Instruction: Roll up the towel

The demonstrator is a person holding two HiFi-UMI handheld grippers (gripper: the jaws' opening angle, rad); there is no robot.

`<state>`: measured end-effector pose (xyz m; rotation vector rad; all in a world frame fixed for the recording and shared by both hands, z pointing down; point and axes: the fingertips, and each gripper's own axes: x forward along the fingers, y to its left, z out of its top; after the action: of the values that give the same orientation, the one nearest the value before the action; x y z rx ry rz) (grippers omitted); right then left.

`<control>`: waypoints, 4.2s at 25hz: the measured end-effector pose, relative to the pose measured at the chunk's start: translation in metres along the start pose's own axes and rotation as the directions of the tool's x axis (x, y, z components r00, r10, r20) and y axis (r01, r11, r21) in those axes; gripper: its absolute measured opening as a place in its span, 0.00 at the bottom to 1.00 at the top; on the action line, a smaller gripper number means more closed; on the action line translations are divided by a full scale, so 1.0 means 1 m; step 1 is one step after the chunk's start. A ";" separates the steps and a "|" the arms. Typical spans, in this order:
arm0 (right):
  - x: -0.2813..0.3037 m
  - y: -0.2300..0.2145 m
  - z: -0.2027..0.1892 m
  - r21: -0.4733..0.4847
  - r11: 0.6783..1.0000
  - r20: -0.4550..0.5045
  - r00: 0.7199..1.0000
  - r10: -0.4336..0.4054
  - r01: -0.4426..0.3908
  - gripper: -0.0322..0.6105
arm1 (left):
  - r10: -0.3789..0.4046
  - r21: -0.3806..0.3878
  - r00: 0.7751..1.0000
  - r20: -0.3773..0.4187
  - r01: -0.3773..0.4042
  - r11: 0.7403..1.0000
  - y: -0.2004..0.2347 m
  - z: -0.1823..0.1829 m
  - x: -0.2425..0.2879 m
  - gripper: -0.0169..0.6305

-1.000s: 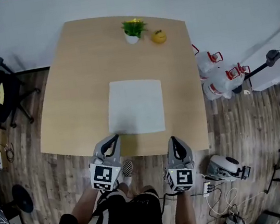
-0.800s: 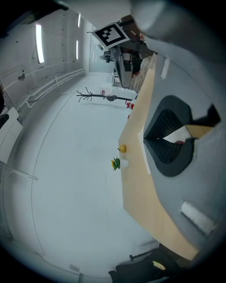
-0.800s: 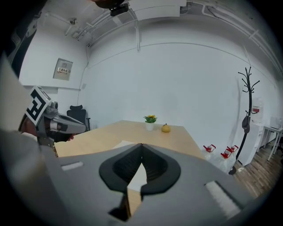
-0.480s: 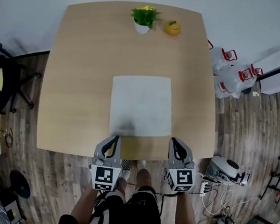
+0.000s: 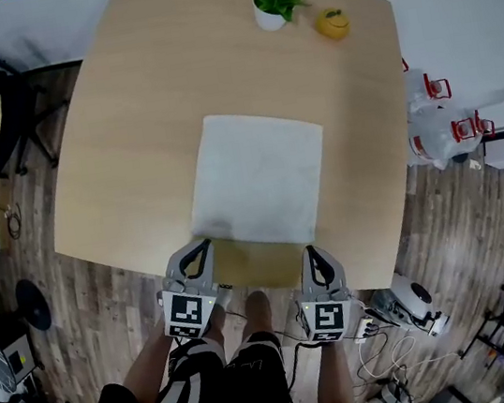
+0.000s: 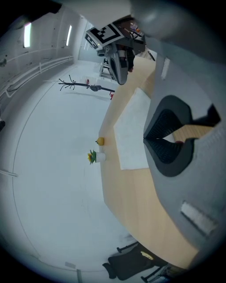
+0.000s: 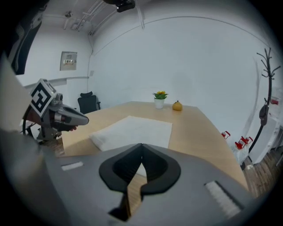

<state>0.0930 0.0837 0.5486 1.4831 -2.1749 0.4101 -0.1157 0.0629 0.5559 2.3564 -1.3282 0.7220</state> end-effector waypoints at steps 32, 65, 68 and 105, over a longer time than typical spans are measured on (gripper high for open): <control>0.037 0.010 -0.081 -0.384 0.822 -0.465 0.857 0.223 -0.422 0.35 | -0.114 0.448 0.938 -0.327 0.260 0.855 -0.015 -0.059 0.047 0.49; 0.047 0.007 -0.097 -0.438 0.530 -0.765 0.611 0.205 -0.726 0.11 | -0.209 0.454 0.719 -0.663 0.607 0.652 -0.020 -0.077 0.055 0.15; 0.047 0.008 -0.097 -0.441 0.522 -0.766 0.609 0.206 -0.730 0.10 | -0.191 0.477 0.734 -0.651 0.592 0.649 -0.019 -0.076 0.056 0.10; 0.003 0.037 -0.089 0.310 0.483 -0.651 0.187 0.736 -0.819 0.09 | -0.416 0.103 0.416 -0.809 0.797 0.595 -0.034 -0.097 0.018 0.08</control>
<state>0.0771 0.1393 0.6260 -0.1395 -1.9827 0.9966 -0.1041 0.1181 0.6438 2.1875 0.1798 1.6038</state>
